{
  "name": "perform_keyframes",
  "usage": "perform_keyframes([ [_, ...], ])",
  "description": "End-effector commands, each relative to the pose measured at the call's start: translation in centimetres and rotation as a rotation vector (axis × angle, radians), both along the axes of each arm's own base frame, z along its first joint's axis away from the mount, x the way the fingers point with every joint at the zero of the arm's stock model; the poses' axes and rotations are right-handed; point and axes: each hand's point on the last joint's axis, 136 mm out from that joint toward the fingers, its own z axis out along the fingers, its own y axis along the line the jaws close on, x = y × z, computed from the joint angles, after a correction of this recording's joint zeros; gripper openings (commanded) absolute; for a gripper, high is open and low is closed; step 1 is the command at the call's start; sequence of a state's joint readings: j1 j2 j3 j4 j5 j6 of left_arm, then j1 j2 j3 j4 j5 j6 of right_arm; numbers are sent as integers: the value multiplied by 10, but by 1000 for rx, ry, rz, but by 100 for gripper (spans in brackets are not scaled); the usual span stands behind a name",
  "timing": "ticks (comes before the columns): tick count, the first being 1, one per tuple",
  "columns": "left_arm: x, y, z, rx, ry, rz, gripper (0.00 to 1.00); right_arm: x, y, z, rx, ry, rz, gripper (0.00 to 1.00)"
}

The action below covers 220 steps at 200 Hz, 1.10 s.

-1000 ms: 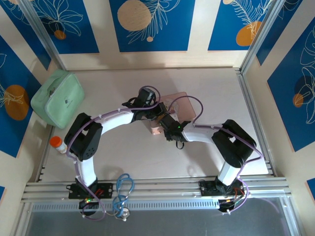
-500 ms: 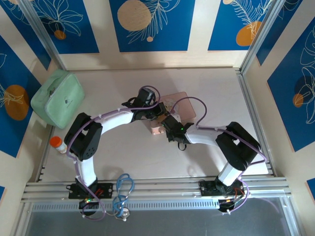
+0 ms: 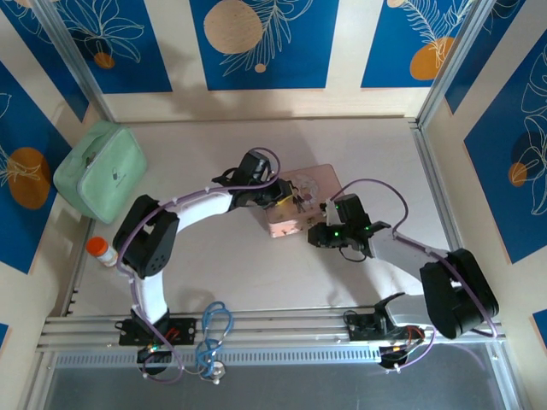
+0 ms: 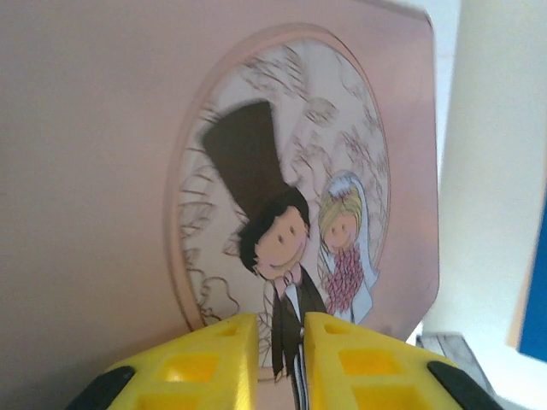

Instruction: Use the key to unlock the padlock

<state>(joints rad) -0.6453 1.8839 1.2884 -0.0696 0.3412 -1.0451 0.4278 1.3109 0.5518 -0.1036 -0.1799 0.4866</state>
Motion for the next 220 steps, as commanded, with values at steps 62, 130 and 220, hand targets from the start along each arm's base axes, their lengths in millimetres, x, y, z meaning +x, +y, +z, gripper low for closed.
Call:
perform_keyframes([
  [62, -6, 33, -70, 185, 105, 38, 21, 6, 12, 29, 231, -48, -89, 0],
  [130, -15, 37, -84, 192, 142, 43, 20, 41, -15, 49, 355, -293, -598, 0],
  [220, -22, 43, -94, 197, 163, 45, 19, 61, -45, 41, 308, -331, -838, 0],
])
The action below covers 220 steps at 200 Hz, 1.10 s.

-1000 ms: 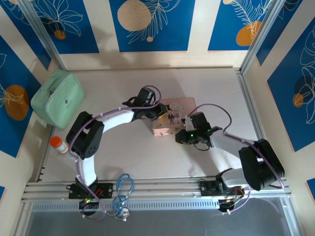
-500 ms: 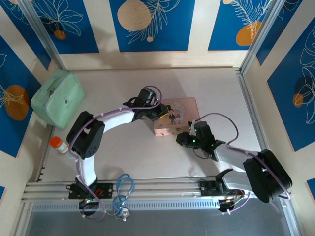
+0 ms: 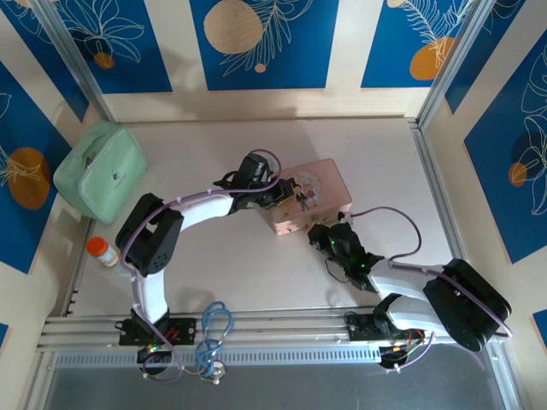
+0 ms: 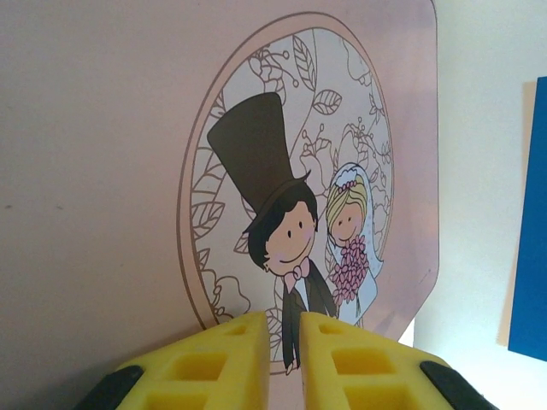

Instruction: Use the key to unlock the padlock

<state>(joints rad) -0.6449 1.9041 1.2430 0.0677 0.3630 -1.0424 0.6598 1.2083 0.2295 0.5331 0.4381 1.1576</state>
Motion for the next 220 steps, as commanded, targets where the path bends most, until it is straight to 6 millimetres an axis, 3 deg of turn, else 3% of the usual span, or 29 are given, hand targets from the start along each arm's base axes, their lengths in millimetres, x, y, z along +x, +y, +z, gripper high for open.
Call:
perform_keyframes([
  [1, -27, 51, -91, 251, 212, 62, 19, 35, -26, 29, 47, -119, -180, 0],
  [27, -25, 52, -85, 248, 202, 57, 19, 50, -30, 8, 84, -30, -127, 0],
  [54, -23, 51, -77, 256, 183, 39, 19, 68, -12, 30, 75, -98, 14, 0],
  [79, -21, 55, -74, 258, 178, 35, 19, 69, -39, 41, 63, -140, -99, 0],
  [98, -20, 58, -76, 247, 185, 36, 19, 74, -48, 42, 88, -126, -99, 0],
  [120, -20, 57, -76, 233, 187, 34, 19, 83, -42, 34, 65, -74, -50, 0],
  [150, -20, 54, -73, 210, 184, 30, 18, 83, -67, 16, 59, -41, -188, 0],
  [166, -20, 52, -72, 199, 185, 22, 18, 91, -58, 10, 112, -18, -140, 0],
  [192, -18, 48, -70, 181, 180, 14, 18, 98, -26, 5, 160, -23, -54, 0],
  [220, -22, 49, -73, 179, 185, 8, 17, 102, -23, 0, 217, -88, -165, 0],
])
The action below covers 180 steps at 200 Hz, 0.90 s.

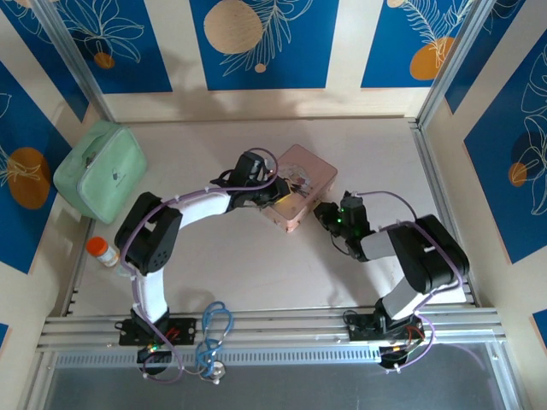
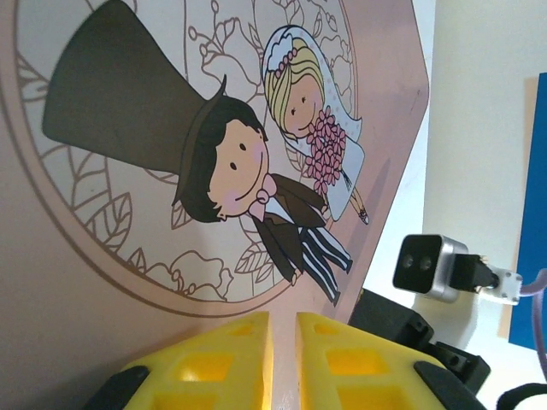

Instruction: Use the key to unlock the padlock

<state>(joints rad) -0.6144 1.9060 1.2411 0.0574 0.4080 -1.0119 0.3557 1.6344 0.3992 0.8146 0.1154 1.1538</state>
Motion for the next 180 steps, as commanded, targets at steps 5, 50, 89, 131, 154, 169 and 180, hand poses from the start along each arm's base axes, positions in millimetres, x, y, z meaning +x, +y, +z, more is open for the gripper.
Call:
perform_keyframes([
  [5, -25, 41, -72, 186, 178, 27, 17, 23, -7, 22, 66, -146, -172, 0],
  [50, -30, 48, -80, 186, 201, 27, 16, 34, -22, 59, 79, -251, -272, 0],
  [89, -30, 57, -84, 185, 209, 39, 16, 34, -41, 75, 93, -278, -222, 0],
  [131, -29, 70, -91, 193, 222, 58, 16, 44, -44, 78, 54, -230, -156, 0],
  [154, -26, 77, -90, 218, 217, 62, 16, 19, -34, 80, -104, -115, -106, 0],
  [169, -18, 79, -83, 211, 202, 70, 16, -10, -19, 66, -172, -15, -40, 0],
  [180, -12, 79, -75, 211, 185, 70, 17, -33, -2, 53, -217, 50, 44, 0],
])
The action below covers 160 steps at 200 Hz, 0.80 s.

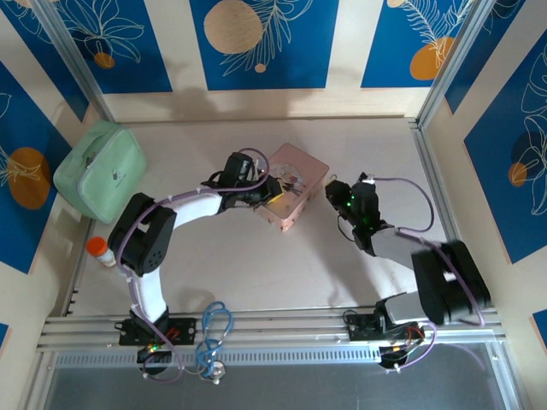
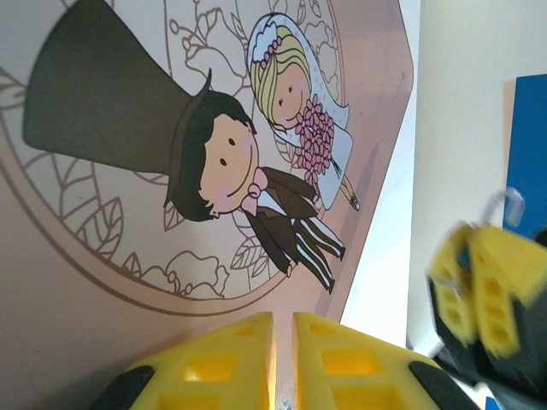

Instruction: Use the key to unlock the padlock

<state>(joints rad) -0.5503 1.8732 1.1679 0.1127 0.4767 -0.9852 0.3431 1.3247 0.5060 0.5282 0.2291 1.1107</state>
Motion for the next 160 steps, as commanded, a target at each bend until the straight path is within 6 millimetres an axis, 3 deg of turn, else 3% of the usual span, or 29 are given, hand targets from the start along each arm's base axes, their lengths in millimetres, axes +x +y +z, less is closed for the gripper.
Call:
perform_keyframes([
  [1, -16, 56, -73, 248, 194, 72, 17, -51, 19, -42, -188, 223, 129, 0],
  [33, -7, 46, -29, 223, 112, 39, 24, -116, 39, -67, -354, 435, 221, 0],
  [45, -10, 41, -8, 218, 74, 26, 26, -130, 41, -75, -355, 492, 242, 0],
  [73, -45, 21, 21, 233, 17, -46, 26, -145, 51, -82, -343, 582, 336, 0],
  [90, -77, 11, 17, 236, 35, -88, 25, -149, 61, -87, -339, 622, 400, 0],
  [111, -98, 10, 14, 229, 48, -87, 24, -152, 70, -93, -343, 645, 447, 2],
  [149, -111, -10, -2, 211, 83, -113, 22, -147, 66, -95, -353, 643, 425, 28],
  [160, -111, -15, -10, 212, 100, -112, 22, -145, 62, -95, -348, 656, 420, 42],
])
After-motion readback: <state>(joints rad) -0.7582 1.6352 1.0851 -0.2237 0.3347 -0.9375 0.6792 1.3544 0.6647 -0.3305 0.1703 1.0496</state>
